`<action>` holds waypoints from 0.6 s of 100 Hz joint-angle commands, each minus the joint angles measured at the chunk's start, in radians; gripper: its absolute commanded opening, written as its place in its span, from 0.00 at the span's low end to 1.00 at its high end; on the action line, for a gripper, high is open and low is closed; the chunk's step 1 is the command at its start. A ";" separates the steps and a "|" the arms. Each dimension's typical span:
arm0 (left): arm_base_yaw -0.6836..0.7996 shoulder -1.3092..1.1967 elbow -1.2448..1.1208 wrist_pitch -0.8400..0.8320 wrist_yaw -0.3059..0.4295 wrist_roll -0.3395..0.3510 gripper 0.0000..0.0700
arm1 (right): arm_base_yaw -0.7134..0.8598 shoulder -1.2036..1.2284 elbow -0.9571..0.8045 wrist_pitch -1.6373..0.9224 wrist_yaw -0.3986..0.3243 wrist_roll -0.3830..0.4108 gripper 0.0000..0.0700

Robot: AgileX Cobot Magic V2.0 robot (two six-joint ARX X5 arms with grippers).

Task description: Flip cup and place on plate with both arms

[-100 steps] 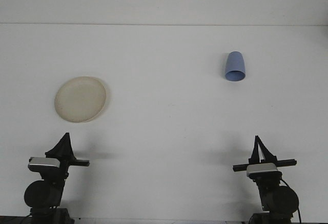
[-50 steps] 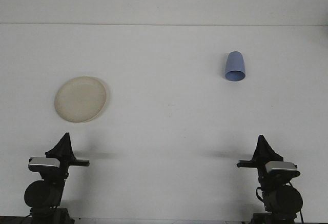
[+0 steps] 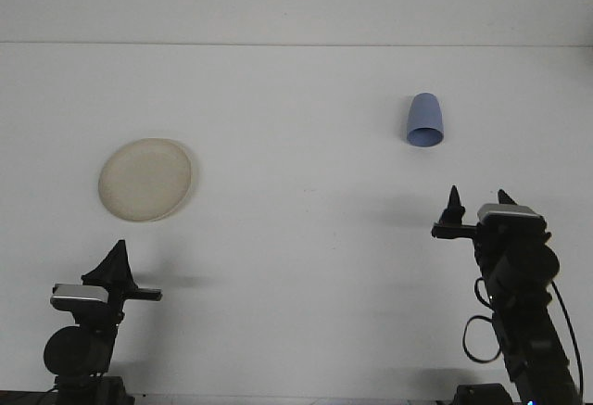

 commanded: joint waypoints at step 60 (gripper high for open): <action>0.001 -0.002 -0.011 0.011 -0.002 0.006 0.02 | -0.073 0.839 0.227 0.542 -0.051 -0.249 0.88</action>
